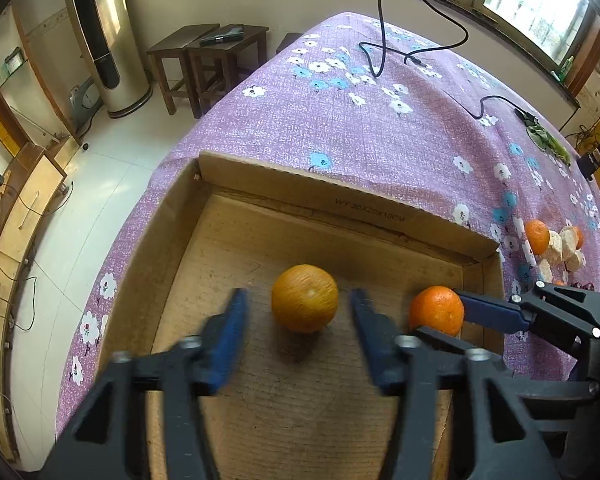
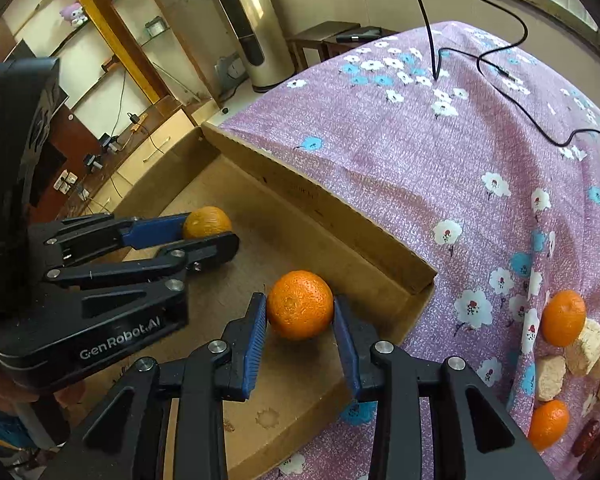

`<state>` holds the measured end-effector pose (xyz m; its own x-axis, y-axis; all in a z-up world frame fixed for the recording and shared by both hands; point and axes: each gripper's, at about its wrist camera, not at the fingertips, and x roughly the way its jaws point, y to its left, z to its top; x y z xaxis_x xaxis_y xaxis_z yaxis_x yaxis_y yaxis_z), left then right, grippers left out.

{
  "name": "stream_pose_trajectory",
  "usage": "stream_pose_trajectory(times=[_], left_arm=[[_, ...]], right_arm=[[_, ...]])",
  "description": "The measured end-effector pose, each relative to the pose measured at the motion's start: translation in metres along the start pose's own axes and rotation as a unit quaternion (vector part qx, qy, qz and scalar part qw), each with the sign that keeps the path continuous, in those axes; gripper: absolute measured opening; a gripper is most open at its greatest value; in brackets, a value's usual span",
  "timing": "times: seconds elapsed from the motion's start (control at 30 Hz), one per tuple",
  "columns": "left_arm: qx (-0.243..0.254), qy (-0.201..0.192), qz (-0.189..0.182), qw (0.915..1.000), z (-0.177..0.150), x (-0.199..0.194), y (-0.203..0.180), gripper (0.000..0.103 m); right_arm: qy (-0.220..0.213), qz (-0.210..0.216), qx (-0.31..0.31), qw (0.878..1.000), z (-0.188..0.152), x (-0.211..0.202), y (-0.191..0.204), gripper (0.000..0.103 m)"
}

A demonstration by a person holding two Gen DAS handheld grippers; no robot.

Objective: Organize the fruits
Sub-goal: 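Carry the orange into the box and open the left gripper, then move the right gripper toward the large dark red date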

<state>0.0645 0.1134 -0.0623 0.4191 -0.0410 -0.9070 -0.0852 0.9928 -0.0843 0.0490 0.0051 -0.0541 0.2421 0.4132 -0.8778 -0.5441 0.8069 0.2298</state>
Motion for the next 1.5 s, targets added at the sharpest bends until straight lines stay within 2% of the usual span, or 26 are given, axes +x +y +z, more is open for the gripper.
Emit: stream_pose_trajectory(times=[0.1, 0.17, 0.33, 0.47, 0.6, 0.73, 1.17, 1.5], left_arm=[[-0.005, 0.000, 0.000, 1.0000, -0.002, -0.003, 0.002, 0.066], [-0.008, -0.001, 0.002, 1.0000, -0.004, -0.008, 0.001, 0.072], [-0.009, -0.013, 0.001, 0.9999, -0.010, -0.028, -0.009, 0.075], [-0.001, -0.032, -0.012, 0.9994, -0.013, -0.047, -0.030, 0.080], [0.009, -0.036, -0.022, 0.9991, -0.018, -0.057, -0.056, 0.080], [0.025, -0.034, -0.032, 0.9986, -0.025, -0.060, -0.085, 0.080], [0.074, -0.016, -0.076, 0.9942, -0.040, -0.058, -0.177, 0.080], [0.105, -0.002, -0.100, 0.9895, -0.039, -0.039, -0.230, 0.080]], right_arm=[[-0.011, -0.001, 0.004, 1.000, -0.004, -0.009, -0.001, 0.040], [-0.021, -0.001, 0.007, 1.000, -0.007, -0.021, -0.003, 0.043], [-0.055, -0.004, 0.028, 0.998, -0.024, -0.059, -0.016, 0.049], [-0.075, -0.023, 0.045, 0.996, -0.042, -0.088, -0.031, 0.056], [-0.083, -0.048, 0.066, 0.993, -0.066, -0.114, -0.050, 0.060], [-0.089, -0.072, 0.096, 0.989, -0.091, -0.135, -0.073, 0.068], [-0.083, -0.116, 0.178, 0.974, -0.172, -0.176, -0.144, 0.068], [-0.097, -0.115, 0.211, 0.966, -0.197, -0.189, -0.177, 0.068]])
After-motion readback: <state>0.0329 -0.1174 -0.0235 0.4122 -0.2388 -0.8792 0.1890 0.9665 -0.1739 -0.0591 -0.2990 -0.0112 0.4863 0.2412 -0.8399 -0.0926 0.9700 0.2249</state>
